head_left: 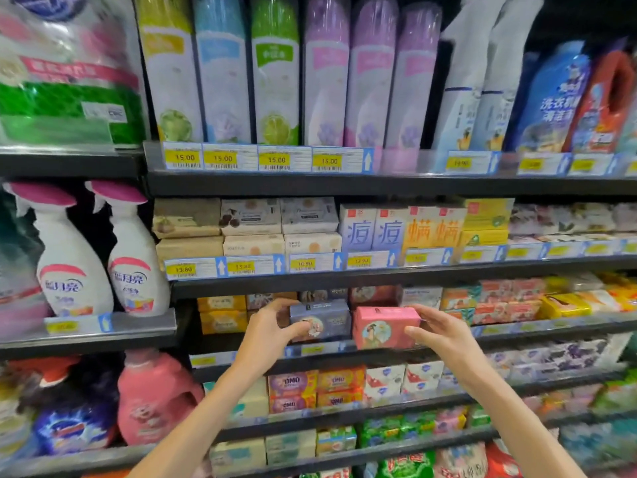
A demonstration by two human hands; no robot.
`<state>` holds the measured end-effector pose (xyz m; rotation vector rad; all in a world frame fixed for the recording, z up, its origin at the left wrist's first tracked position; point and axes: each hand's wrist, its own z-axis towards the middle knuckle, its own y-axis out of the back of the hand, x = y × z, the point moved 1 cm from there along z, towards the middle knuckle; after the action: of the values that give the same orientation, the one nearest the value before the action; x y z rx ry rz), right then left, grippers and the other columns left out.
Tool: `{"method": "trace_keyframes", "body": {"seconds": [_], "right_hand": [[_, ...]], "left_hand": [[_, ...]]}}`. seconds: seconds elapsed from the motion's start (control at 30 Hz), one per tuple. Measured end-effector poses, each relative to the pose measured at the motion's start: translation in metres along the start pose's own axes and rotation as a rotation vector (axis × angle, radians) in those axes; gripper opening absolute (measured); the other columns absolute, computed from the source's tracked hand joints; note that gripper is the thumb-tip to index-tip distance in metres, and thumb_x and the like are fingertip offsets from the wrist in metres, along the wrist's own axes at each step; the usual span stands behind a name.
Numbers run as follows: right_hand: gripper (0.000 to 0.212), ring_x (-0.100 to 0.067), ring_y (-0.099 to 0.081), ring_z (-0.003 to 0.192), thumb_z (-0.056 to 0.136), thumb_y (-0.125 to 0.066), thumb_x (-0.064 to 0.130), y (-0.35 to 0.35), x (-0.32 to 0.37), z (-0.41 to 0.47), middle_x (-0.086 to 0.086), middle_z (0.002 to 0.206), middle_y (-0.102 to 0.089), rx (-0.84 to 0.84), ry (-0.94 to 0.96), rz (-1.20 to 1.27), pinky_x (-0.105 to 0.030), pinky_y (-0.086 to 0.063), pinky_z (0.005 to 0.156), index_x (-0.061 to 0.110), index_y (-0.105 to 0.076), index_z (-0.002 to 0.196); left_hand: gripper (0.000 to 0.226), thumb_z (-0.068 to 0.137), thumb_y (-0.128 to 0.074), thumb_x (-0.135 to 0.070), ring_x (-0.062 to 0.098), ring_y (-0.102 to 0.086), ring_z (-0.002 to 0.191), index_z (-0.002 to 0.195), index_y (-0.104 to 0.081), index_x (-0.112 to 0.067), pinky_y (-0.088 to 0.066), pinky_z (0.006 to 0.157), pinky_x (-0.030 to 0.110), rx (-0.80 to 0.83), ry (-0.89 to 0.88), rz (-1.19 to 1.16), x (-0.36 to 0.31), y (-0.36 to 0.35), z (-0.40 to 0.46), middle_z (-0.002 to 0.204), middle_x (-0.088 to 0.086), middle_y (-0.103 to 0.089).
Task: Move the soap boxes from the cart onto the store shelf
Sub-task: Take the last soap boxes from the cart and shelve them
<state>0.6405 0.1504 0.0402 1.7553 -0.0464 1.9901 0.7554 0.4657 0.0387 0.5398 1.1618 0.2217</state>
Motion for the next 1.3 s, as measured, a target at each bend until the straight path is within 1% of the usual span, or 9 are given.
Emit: {"method": "trace_keyframes", "body": {"seconds": [0.1,0.2,0.33,0.5,0.67,0.83,0.97,1.2,1.3], "right_hand": [[0.048,0.016,-0.063,0.095,0.081,-0.079,0.014,0.004,-0.005,0.014,0.017,0.113,-0.067,-0.012,-0.002,0.005,-0.004,-0.05,0.075,0.016,-0.062,0.127],[0.051,0.017,-0.063,0.092,0.082,-0.079,0.014,0.006,-0.01,0.025,0.016,0.113,-0.066,-0.007,-0.008,0.017,-0.003,-0.049,0.072,0.019,-0.06,0.129],[0.056,0.009,-0.065,0.099,0.082,-0.079,0.016,0.009,-0.016,0.037,0.006,0.122,-0.067,0.012,-0.008,0.006,-0.007,-0.05,0.074,0.016,-0.058,0.134],[0.059,-0.006,-0.064,0.112,0.079,-0.082,0.022,0.006,-0.021,0.048,0.006,0.124,-0.067,0.022,-0.011,0.008,-0.025,-0.047,0.096,0.016,-0.059,0.134],[0.045,-0.004,-0.068,0.101,0.081,-0.08,0.02,-0.002,-0.024,0.055,0.008,0.11,-0.071,-0.026,0.003,0.009,-0.019,-0.051,0.084,0.018,-0.062,0.123],[0.049,-0.003,-0.066,0.104,0.083,-0.078,0.03,-0.01,-0.024,0.063,0.007,0.116,-0.07,-0.103,0.063,-0.054,-0.024,-0.05,0.092,0.018,-0.063,0.129],[0.046,-0.007,-0.061,0.108,0.085,-0.075,0.036,-0.017,-0.031,0.065,0.0,0.124,-0.064,-0.164,0.126,-0.144,-0.028,-0.049,0.095,0.02,-0.065,0.128],[0.041,-0.008,-0.06,0.108,0.09,-0.071,0.027,-0.025,-0.031,0.062,0.004,0.121,-0.061,-0.265,0.181,-0.204,-0.032,-0.048,0.099,0.024,-0.057,0.128],[0.04,-0.01,-0.054,0.108,0.09,-0.071,0.025,-0.03,-0.029,0.059,0.004,0.123,-0.051,-0.293,0.24,-0.309,-0.029,-0.043,0.099,0.026,-0.055,0.126]], "left_hand": [[0.052,0.08,-0.08,-0.046,0.006,-0.064,0.109,0.125,-0.066,-0.023,-0.051,0.094,0.029,-0.011,0.02,0.037,0.006,-0.01,0.017,0.118,-0.011,-0.07],[0.053,0.08,-0.077,-0.05,0.01,-0.066,0.107,0.125,-0.066,-0.024,-0.053,0.096,0.036,-0.005,0.045,0.002,0.007,-0.019,0.025,0.115,-0.008,-0.072],[0.041,0.081,-0.078,-0.051,0.012,-0.071,0.09,0.105,-0.071,-0.019,-0.055,0.08,0.034,-0.063,0.119,0.01,0.007,-0.031,0.036,0.094,-0.006,-0.076],[0.04,0.08,-0.079,-0.048,0.018,-0.063,0.068,0.083,-0.056,-0.015,-0.044,0.06,0.03,-0.222,0.197,-0.011,0.014,-0.051,0.031,0.071,0.0,-0.064],[0.044,0.079,-0.076,-0.051,0.019,-0.067,0.077,0.094,-0.054,-0.016,-0.057,0.074,0.043,-0.318,0.188,0.01,0.016,-0.062,0.022,0.08,0.004,-0.067],[0.045,0.08,-0.067,-0.064,0.018,-0.065,0.077,0.092,-0.051,-0.023,-0.057,0.074,0.044,-0.368,0.138,0.023,0.015,-0.068,0.019,0.077,0.001,-0.064],[0.04,0.084,-0.068,-0.059,0.015,-0.064,0.076,0.091,-0.052,-0.023,-0.057,0.075,0.041,-0.387,0.126,0.051,0.012,-0.067,0.019,0.08,0.0,-0.063],[0.045,0.086,-0.07,-0.055,0.016,-0.068,0.093,0.114,-0.055,-0.023,-0.058,0.086,0.038,-0.399,0.095,0.009,0.013,-0.069,0.022,0.102,0.001,-0.069],[0.042,0.086,-0.07,-0.056,0.019,-0.07,0.087,0.108,-0.05,-0.026,-0.059,0.081,0.04,-0.393,0.118,0.02,0.017,-0.071,0.023,0.094,0.003,-0.071]]}}
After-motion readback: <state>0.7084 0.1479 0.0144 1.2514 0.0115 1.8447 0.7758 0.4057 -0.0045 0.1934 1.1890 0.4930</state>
